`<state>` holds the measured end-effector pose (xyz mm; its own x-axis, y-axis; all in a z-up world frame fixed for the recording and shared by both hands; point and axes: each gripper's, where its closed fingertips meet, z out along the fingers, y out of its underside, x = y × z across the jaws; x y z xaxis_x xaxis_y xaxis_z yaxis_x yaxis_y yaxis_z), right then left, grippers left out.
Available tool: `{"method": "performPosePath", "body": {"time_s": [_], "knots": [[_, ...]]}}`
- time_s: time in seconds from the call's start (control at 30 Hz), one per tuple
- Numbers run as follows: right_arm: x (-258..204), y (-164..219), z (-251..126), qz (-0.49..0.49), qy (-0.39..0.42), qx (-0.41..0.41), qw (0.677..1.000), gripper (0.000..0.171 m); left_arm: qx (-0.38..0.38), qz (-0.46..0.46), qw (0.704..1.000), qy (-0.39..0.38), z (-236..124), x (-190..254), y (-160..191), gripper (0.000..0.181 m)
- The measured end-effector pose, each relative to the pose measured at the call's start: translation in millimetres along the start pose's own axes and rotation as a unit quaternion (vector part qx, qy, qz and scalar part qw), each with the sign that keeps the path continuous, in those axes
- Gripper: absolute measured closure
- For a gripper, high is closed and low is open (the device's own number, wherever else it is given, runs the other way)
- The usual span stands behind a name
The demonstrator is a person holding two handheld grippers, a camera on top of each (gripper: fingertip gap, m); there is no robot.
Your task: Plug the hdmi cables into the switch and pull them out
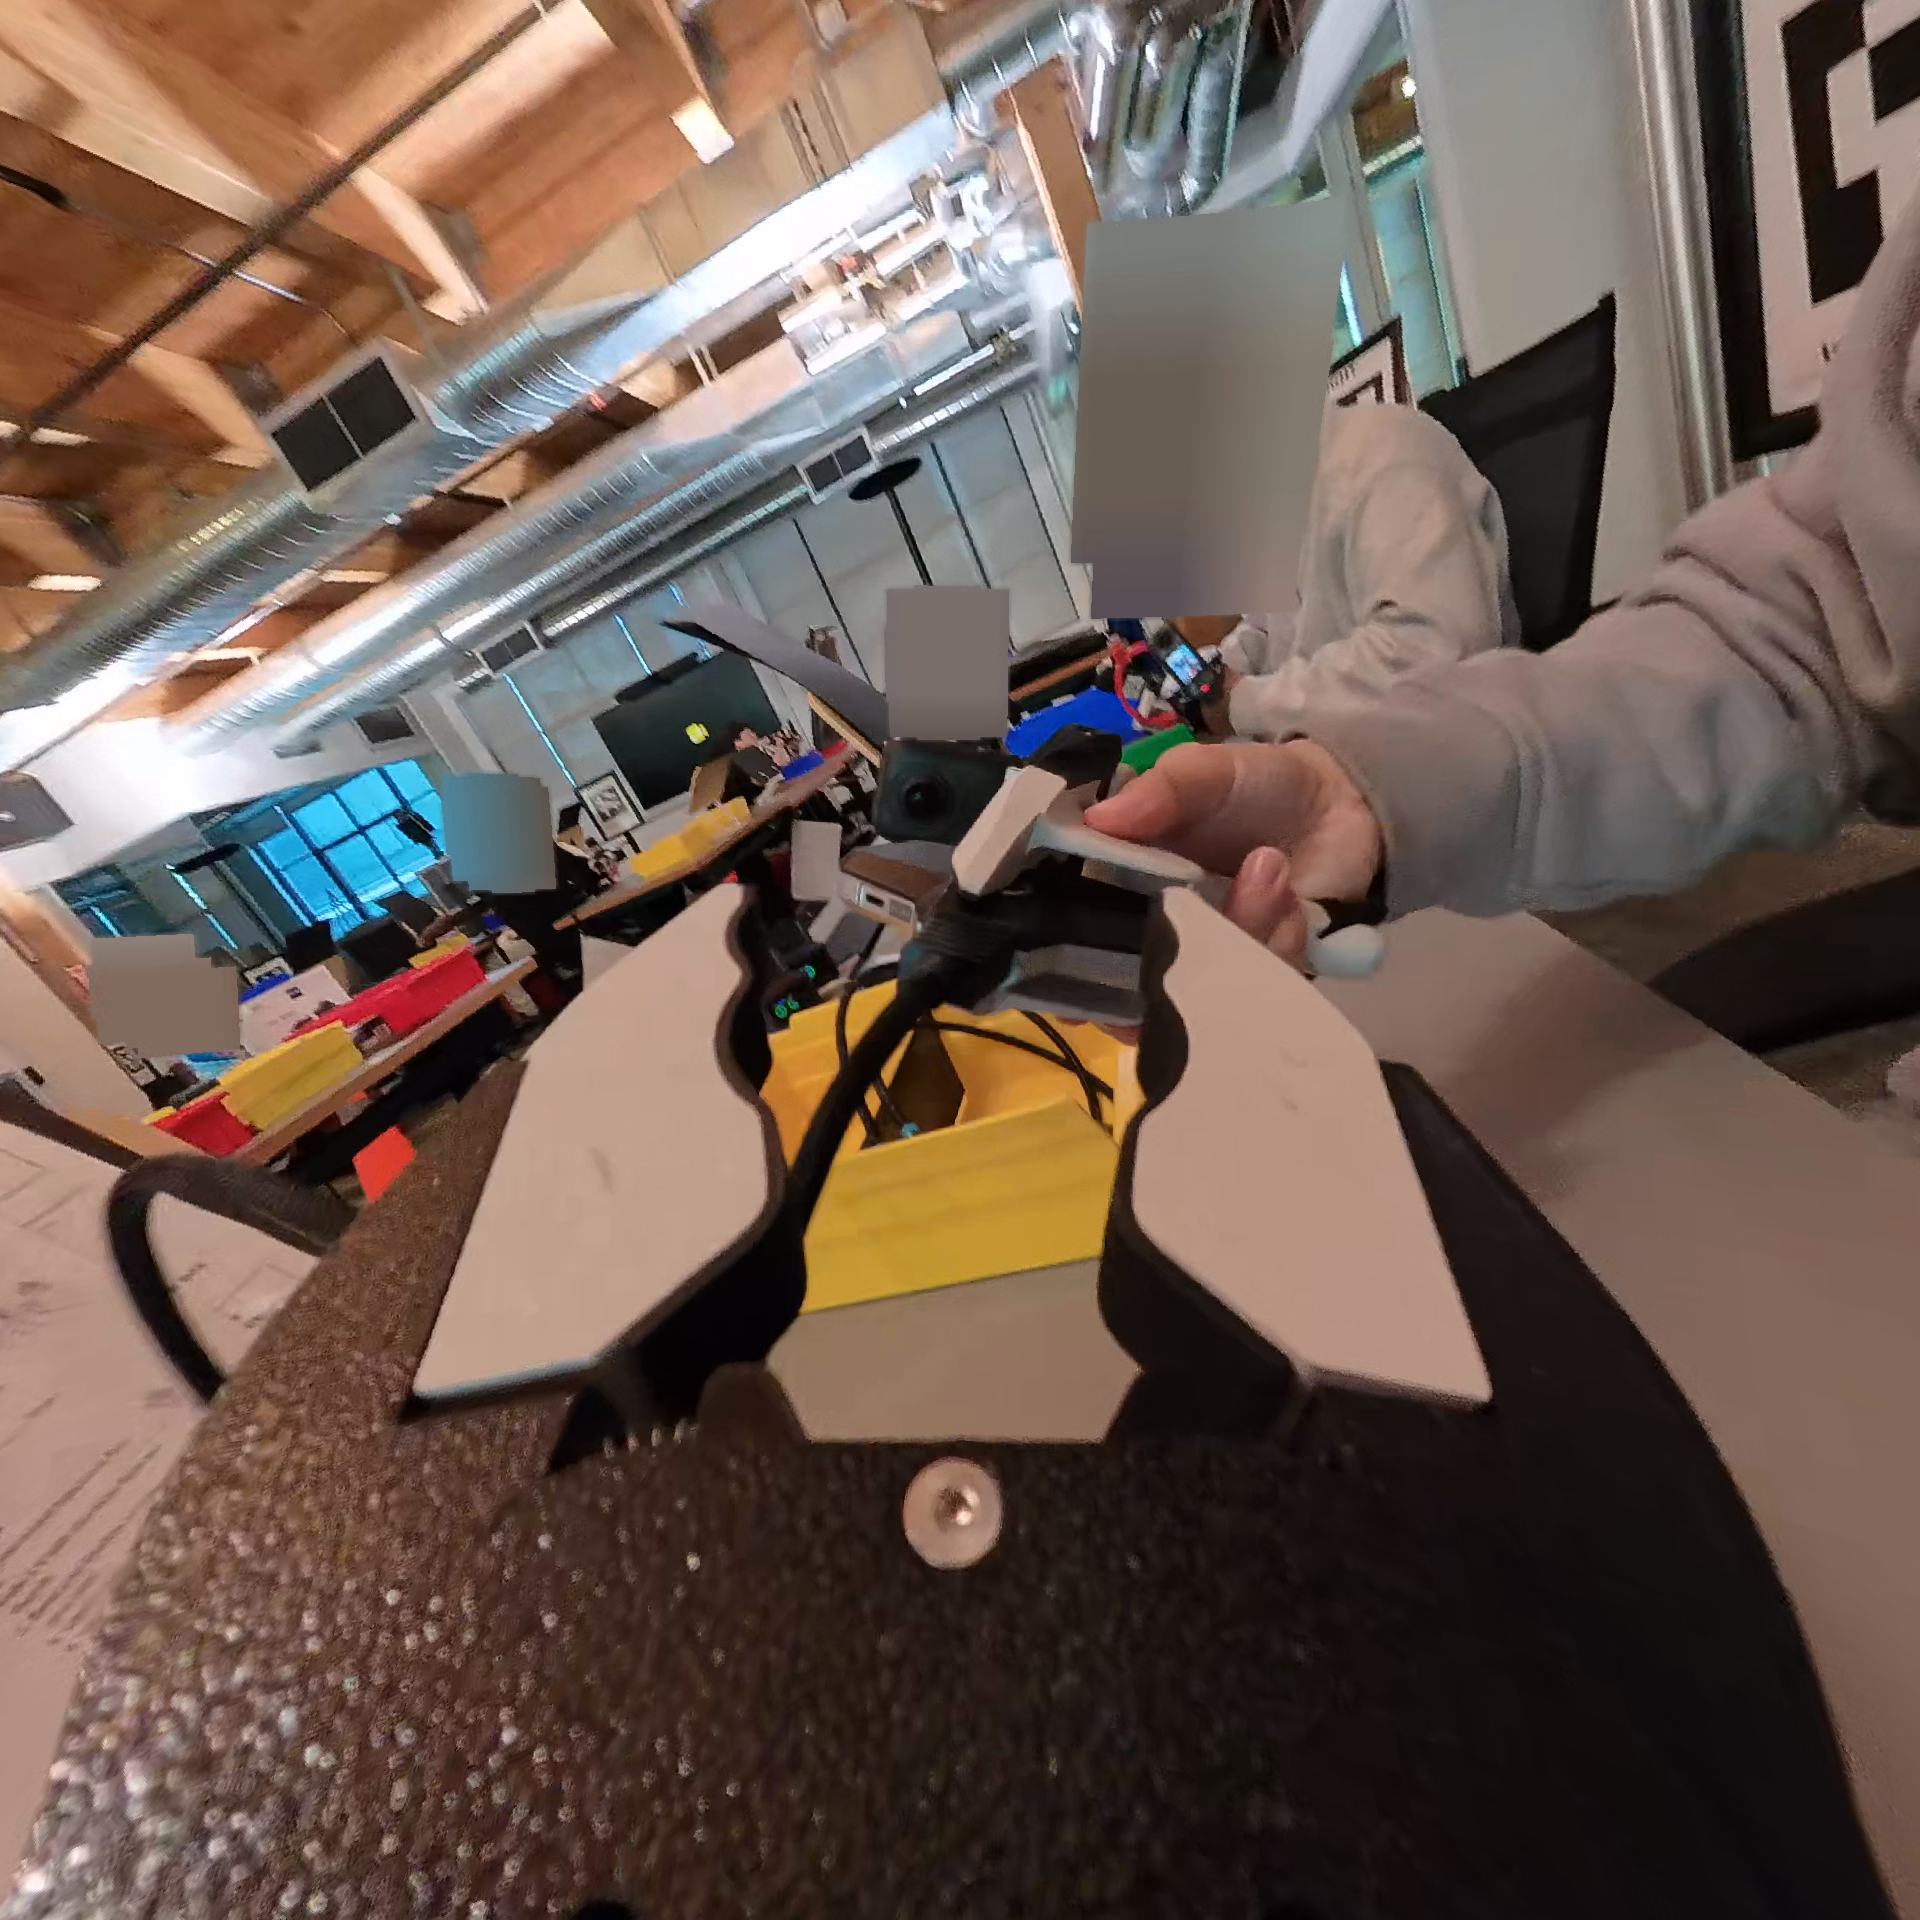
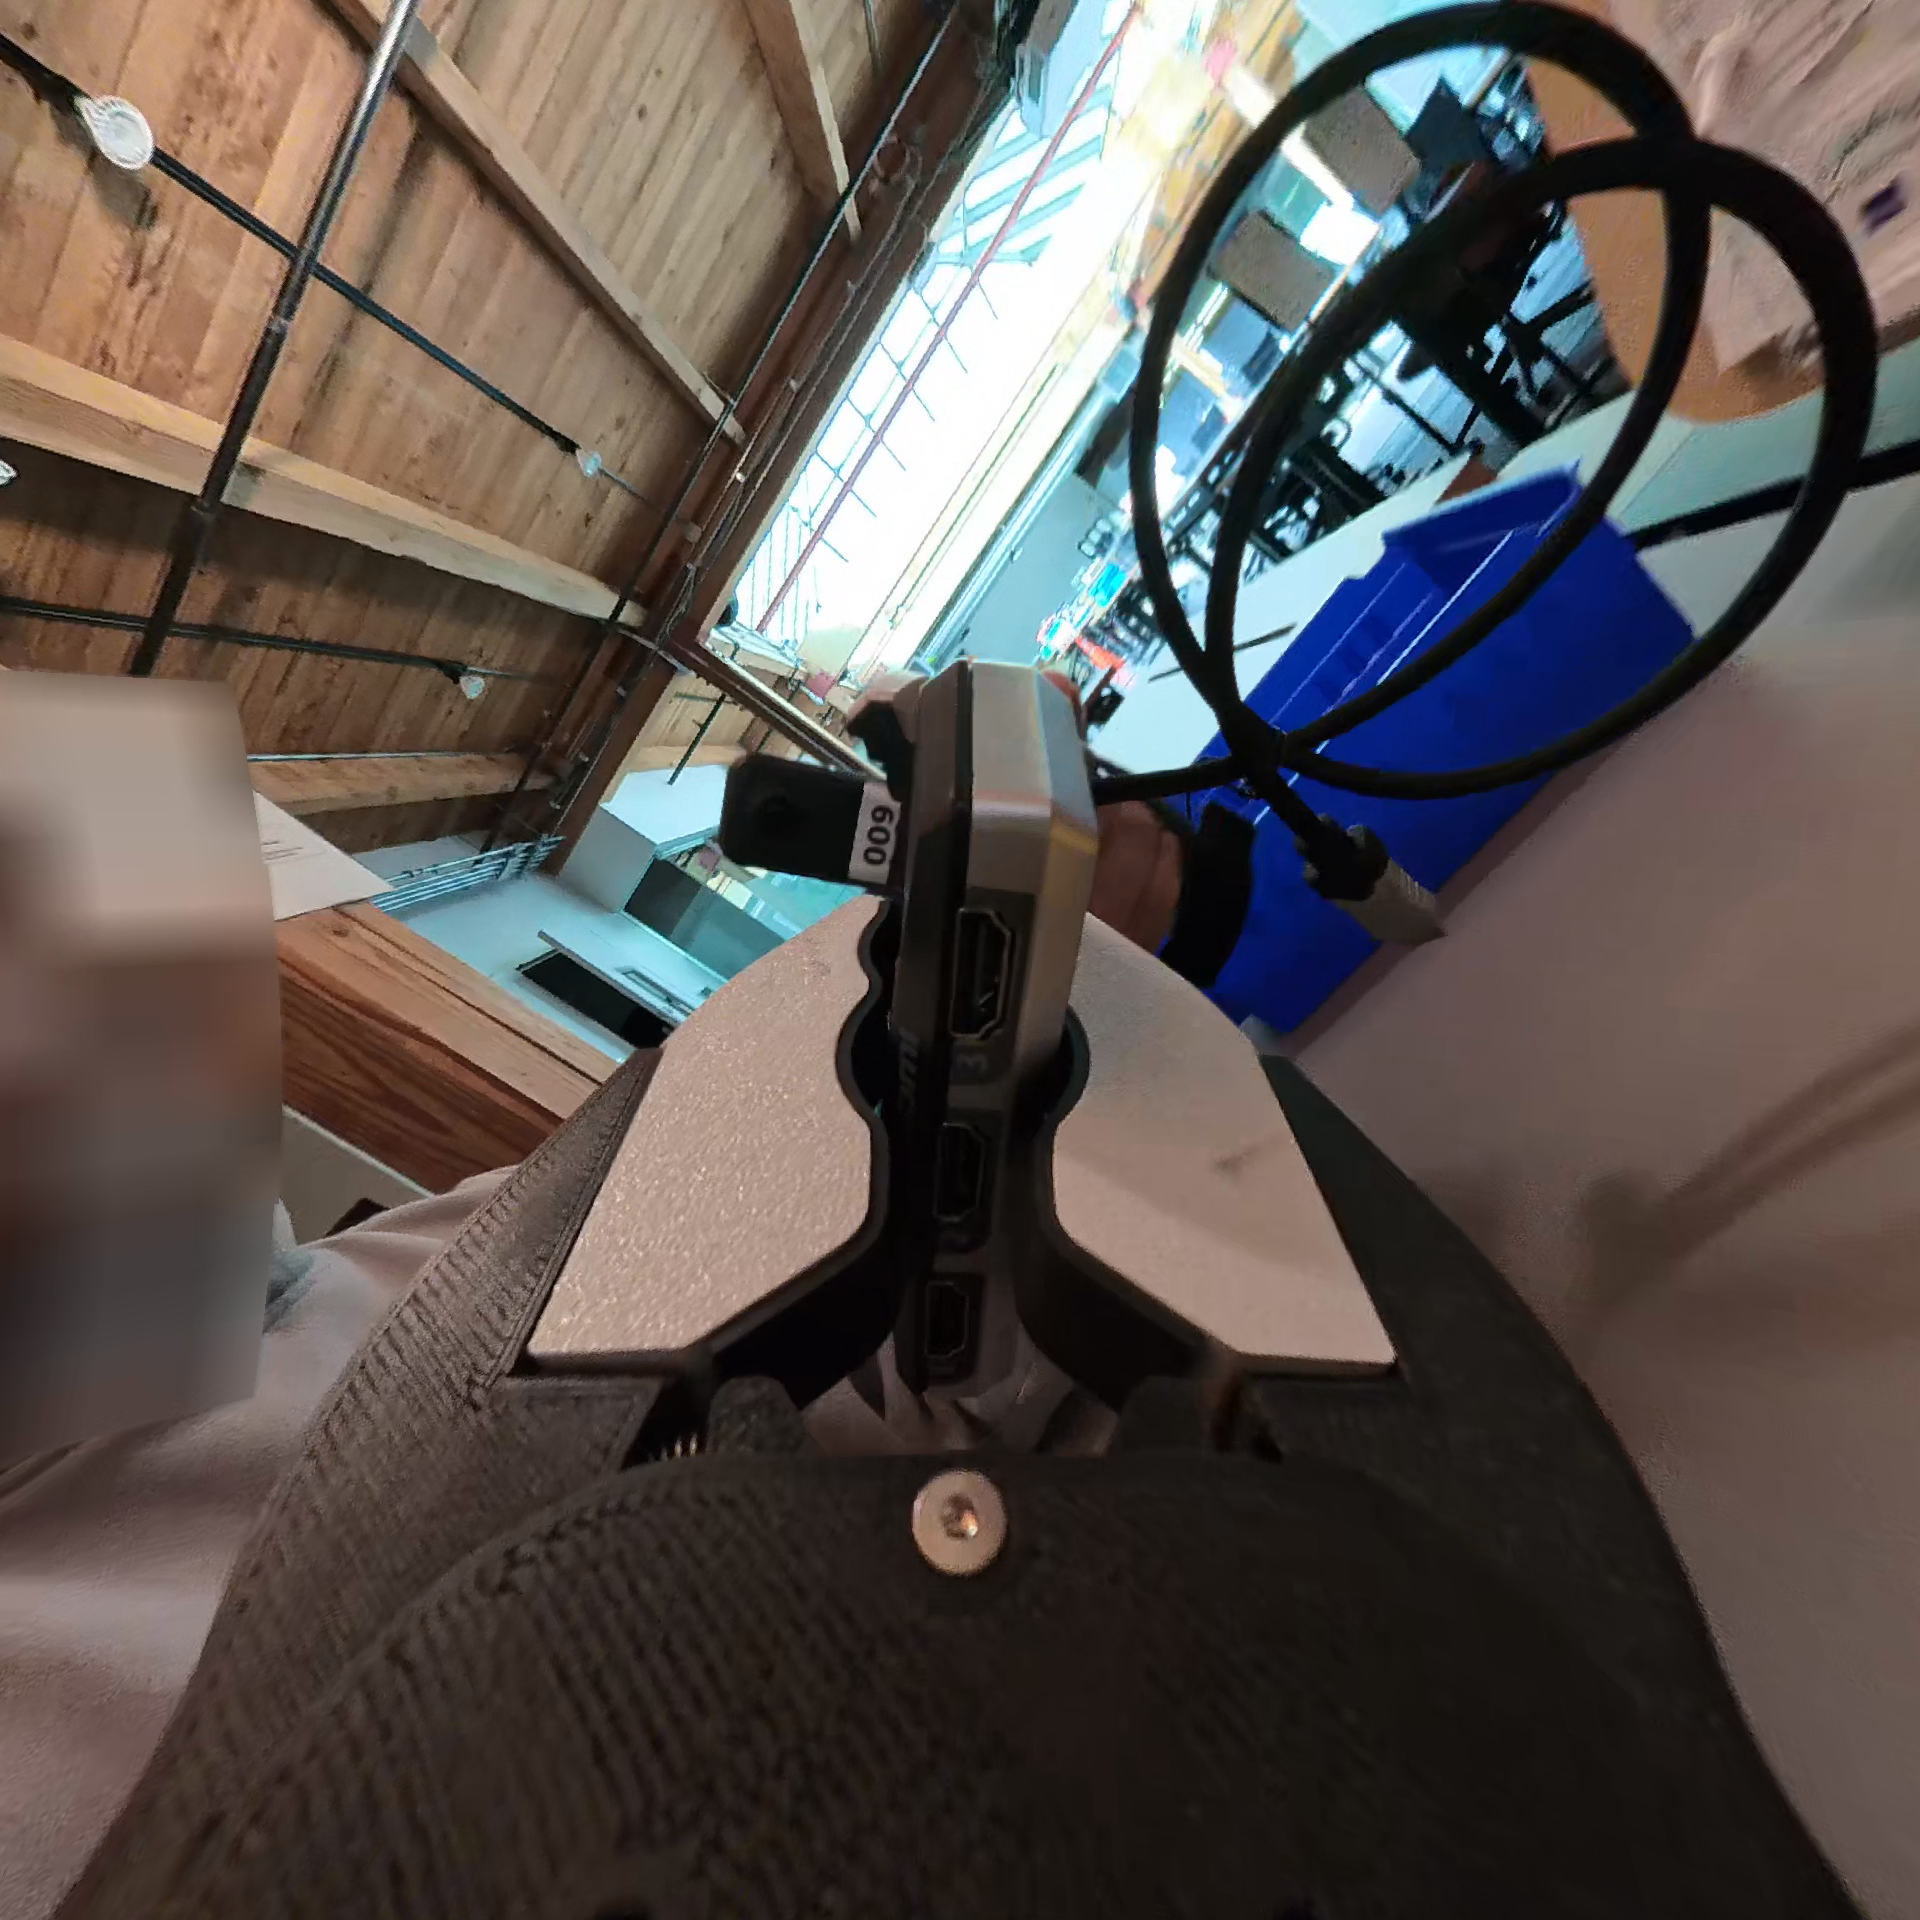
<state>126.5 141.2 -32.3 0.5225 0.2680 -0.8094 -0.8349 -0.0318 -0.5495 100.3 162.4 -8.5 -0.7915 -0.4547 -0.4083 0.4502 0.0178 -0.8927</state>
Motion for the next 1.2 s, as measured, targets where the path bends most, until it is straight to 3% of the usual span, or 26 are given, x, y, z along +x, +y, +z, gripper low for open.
{"method": "performPosePath", "body": {"time_s": [0.13, 0.27, 0.47, 0.6, 0.73, 0.87, 0.93, 1.1, 1.2], "knots": [[-23.3, -38.1, -23.0, -0.056, 0.004, 0.032, 0.998, 0.148, 0.018, 0.001, 1.000, -0.018, -9.7, -6.1, -10.7, 0.111], [-35.2, -91.8, -64.0, -0.163, 0.120, 0.029, 0.979, 0.148, 0.026, -0.005, 0.999, -0.042, -16.9, -16.4, -5.9, 0.114], [-22.5, -168.4, -143.0, -0.244, 0.311, -0.092, 0.914, 0.148, 0.019, -0.014, 0.998, -0.050, -17.7, -20.8, 4.4, 0.119], [18.6, -199.5, -194.5, -0.208, 0.413, -0.204, 0.863, 0.148, 0.024, -0.025, 0.998, -0.045, -17.2, -20.2, 5.1, 0.121], [60.9, -204.1, -215.8, -0.171, 0.467, -0.272, 0.824, 0.148, 0.012, -0.025, 0.999, -0.047, -18.6, -21.4, 10.0, 0.122], [96.8, -203.7, -211.5, -0.196, 0.505, -0.326, 0.775, 0.148, 0.017, -0.036, 0.998, -0.047, -20.3, -23.0, 12.6, 0.124], [109.5, -202.7, -200.7, -0.195, 0.505, -0.346, 0.766, 0.148, 0.017, -0.040, 0.998, -0.046, -20.1, -23.2, 14.4, 0.124], [153.1, -176.6, -176.1, -0.149, 0.503, -0.421, 0.740, 0.149, 0.010, -0.042, 0.998, -0.041, -18.0, -21.8, 19.2, 0.124], [183.8, -155.0, -176.2, -0.129, 0.522, -0.477, 0.695, 0.148, 0.006, -0.043, 0.998, -0.042, -18.3, -22.3, 21.5, 0.124]]}}
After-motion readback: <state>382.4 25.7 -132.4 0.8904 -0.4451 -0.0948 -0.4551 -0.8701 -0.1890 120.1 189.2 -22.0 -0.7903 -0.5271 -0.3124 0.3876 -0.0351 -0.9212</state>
